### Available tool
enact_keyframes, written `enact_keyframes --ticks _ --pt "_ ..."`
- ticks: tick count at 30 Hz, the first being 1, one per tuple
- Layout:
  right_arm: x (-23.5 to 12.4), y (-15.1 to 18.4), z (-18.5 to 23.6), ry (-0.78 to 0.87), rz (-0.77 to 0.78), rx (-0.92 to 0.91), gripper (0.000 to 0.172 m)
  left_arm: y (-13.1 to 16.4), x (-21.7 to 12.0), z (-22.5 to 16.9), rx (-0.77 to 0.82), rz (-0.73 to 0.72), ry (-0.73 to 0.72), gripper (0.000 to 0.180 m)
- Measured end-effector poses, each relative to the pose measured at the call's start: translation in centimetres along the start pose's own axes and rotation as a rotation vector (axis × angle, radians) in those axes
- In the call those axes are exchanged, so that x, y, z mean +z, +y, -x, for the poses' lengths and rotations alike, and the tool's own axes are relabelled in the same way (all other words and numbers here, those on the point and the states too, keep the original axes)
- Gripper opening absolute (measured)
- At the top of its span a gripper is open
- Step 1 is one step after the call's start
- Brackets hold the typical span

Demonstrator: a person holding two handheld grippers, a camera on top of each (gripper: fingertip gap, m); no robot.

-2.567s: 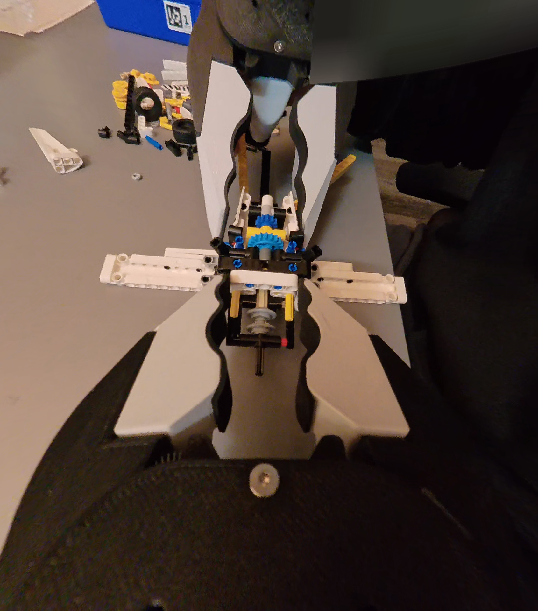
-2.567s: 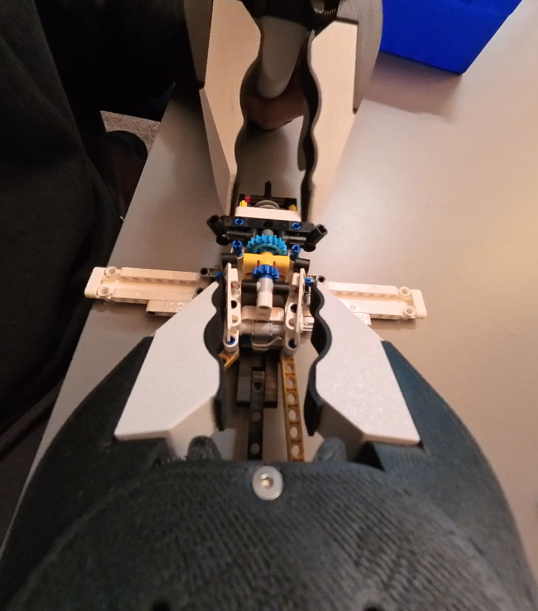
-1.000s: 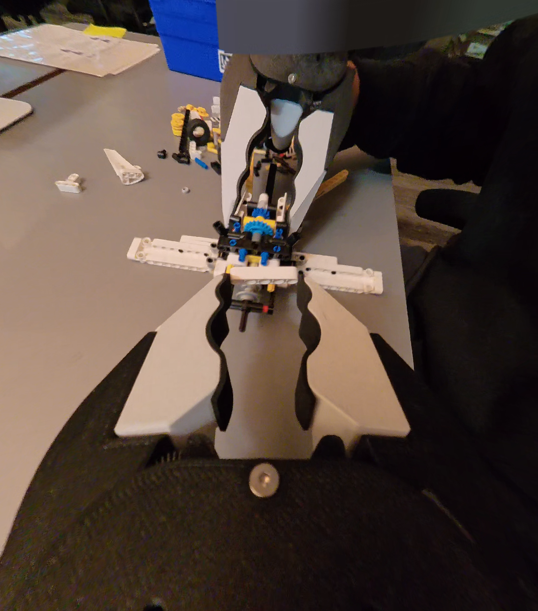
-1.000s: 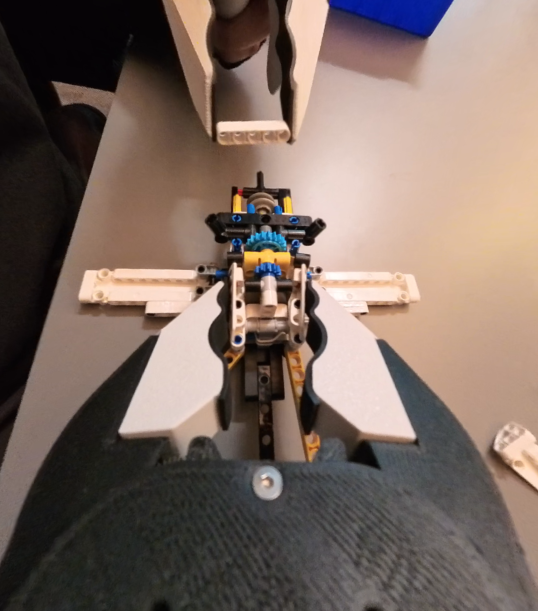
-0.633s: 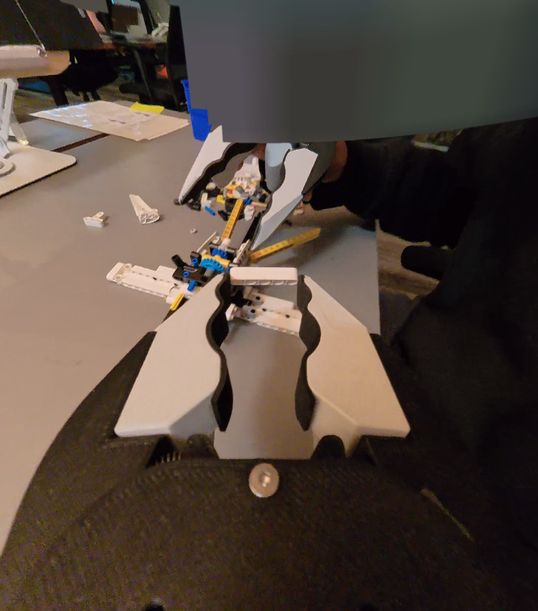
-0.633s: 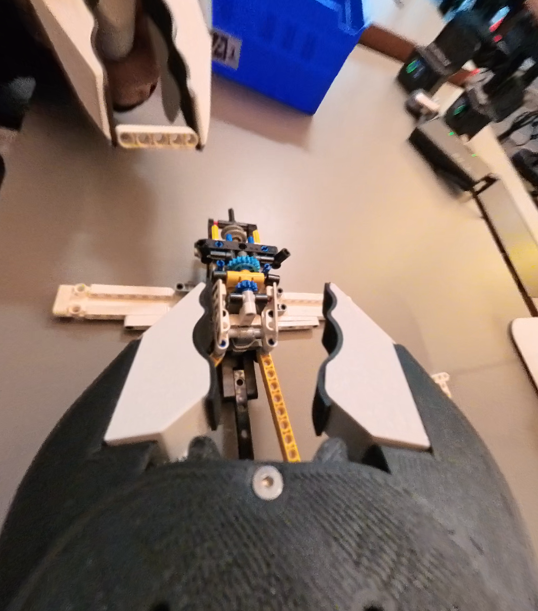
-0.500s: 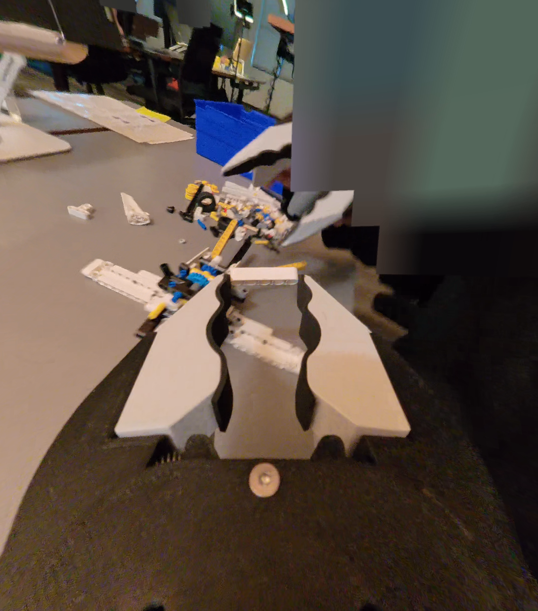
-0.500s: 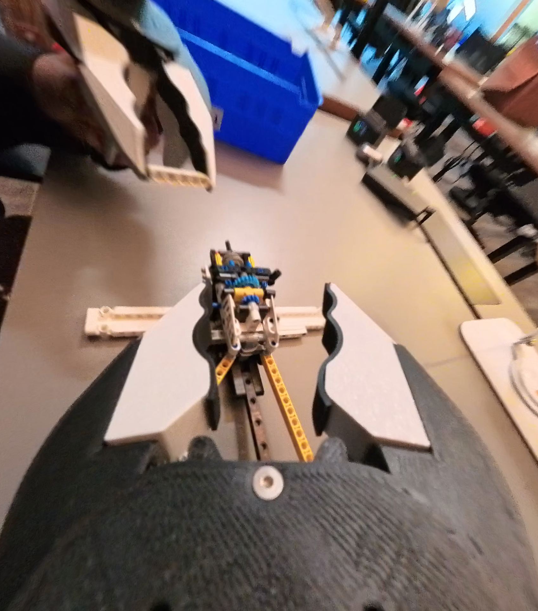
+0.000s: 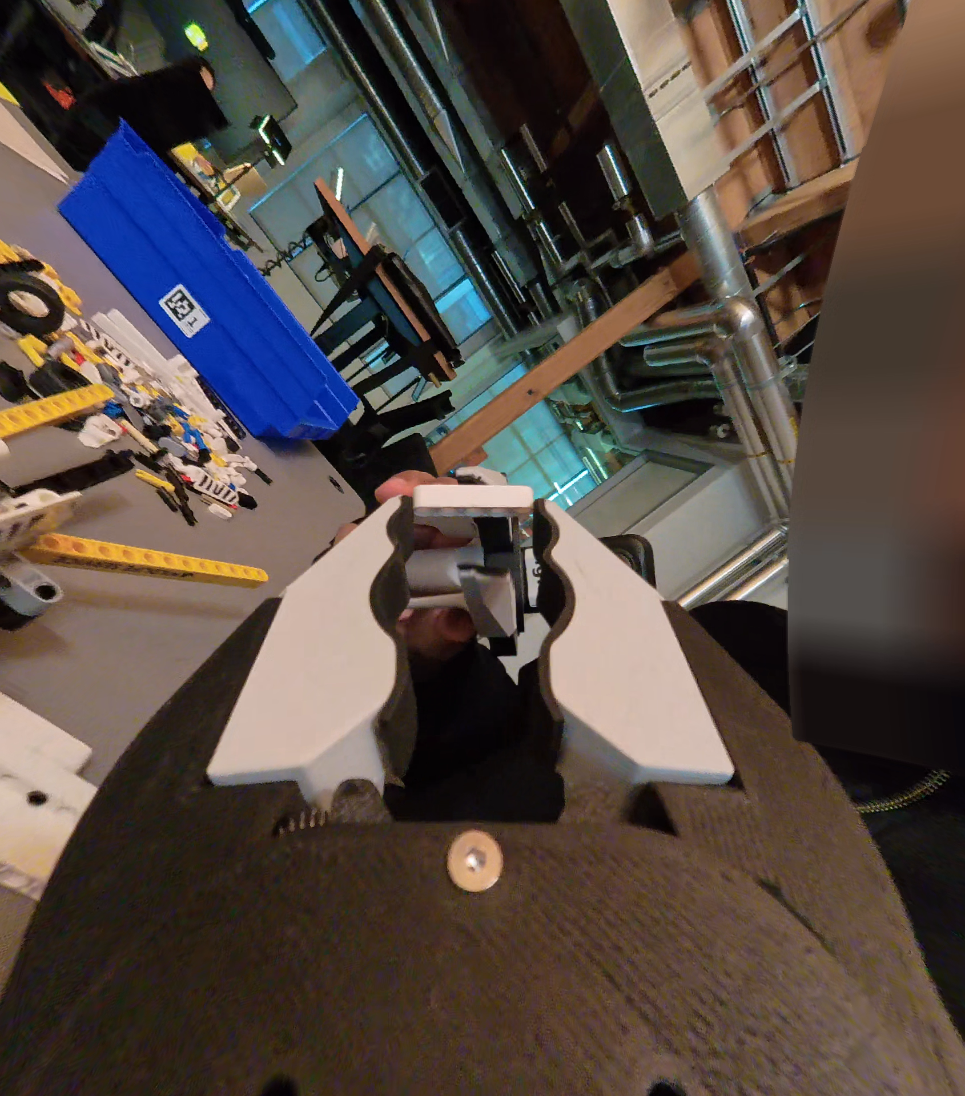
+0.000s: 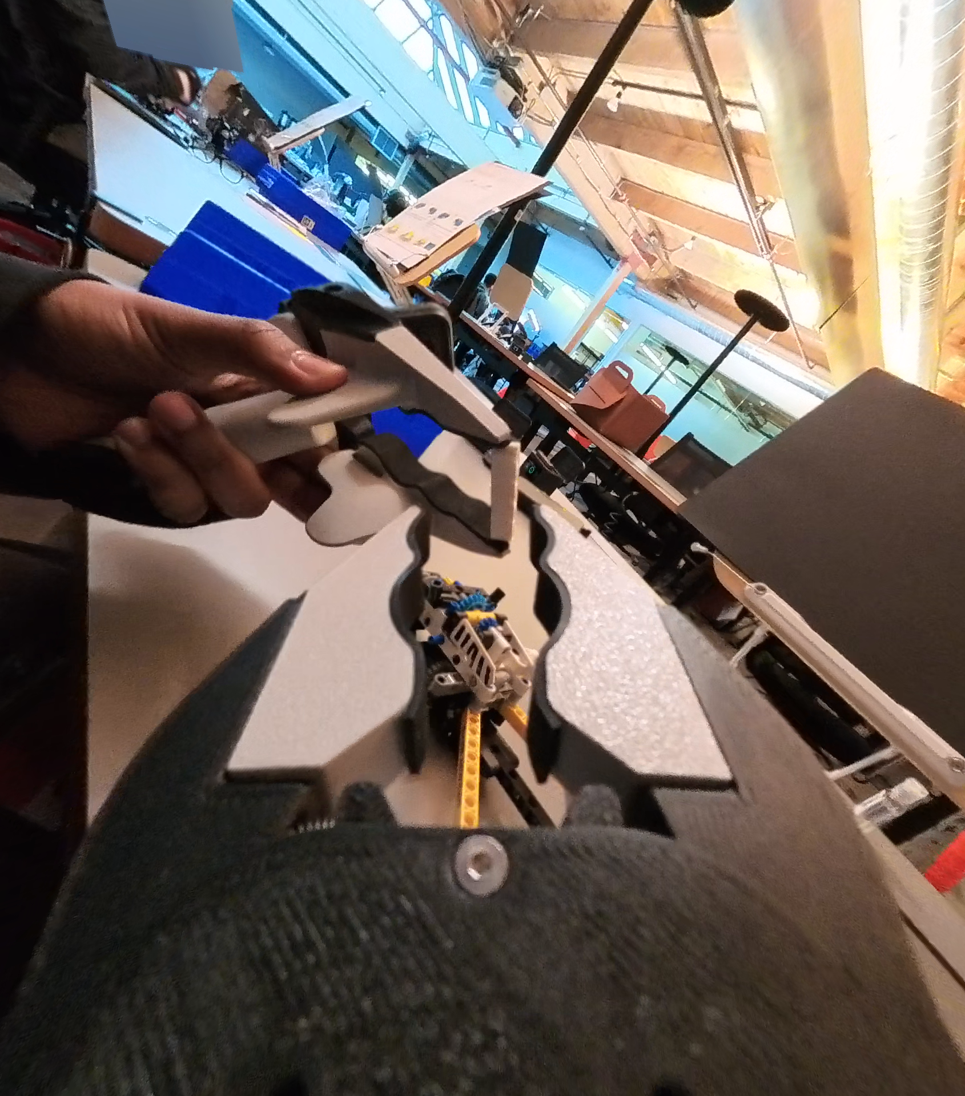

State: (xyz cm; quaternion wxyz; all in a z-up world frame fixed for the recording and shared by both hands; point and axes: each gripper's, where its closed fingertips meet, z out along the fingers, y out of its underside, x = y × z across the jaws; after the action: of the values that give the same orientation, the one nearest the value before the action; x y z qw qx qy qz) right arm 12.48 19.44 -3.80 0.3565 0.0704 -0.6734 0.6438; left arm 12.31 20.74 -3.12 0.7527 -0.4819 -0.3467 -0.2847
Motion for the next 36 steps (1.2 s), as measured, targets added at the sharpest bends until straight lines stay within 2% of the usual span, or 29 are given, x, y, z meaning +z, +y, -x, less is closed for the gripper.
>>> enact_keyframes --ticks 5,9,12,18,22,26,30,32,34,36 --pt "-0.8 -0.3 -0.5 0.025 -0.018 0.013 0.007 1.2 1.0 0.2 -0.061 0.023 0.032 0.039" --pt "-1.5 0.0 -0.9 0.017 -0.003 0.058 0.006 1.1 0.8 0.4 -0.08 0.014 0.041 0.044" --pt "-2.7 0.9 -3.7 0.1 0.03 0.109 0.005 0.2 -0.3 0.6 -0.006 -0.019 -0.003 0.046" --pt "-4.4 10.0 -10.5 0.221 0.397 0.427 0.006 -0.9 -2.5 1.7 0.286 -0.007 -0.219 0.048" --pt "-3.1 15.2 -13.0 0.239 0.598 0.546 0.006 -1.6 -3.9 2.4 0.415 0.001 -0.321 0.049" --pt "-0.9 19.9 -11.5 0.103 0.811 0.716 0.006 -3.3 -6.0 3.5 0.507 0.018 -0.42 0.049" --pt "0.3 22.1 -8.3 -0.093 0.953 0.957 0.006 -5.3 -8.5 5.0 0.606 0.007 -0.521 0.049" --pt "0.3 22.5 -8.0 -0.127 0.987 1.001 0.019 -6.0 -9.3 5.3 0.642 -0.027 -0.535 0.049" --pt "0.1 22.9 -8.8 -0.107 1.035 0.963 0.039 -6.4 -10.0 5.8 0.662 -0.06 -0.541 0.048" --pt "0.6 22.5 -10.6 -0.084 1.037 0.908 0.045 -6.8 -10.3 6.1 0.647 -0.083 -0.538 0.048"
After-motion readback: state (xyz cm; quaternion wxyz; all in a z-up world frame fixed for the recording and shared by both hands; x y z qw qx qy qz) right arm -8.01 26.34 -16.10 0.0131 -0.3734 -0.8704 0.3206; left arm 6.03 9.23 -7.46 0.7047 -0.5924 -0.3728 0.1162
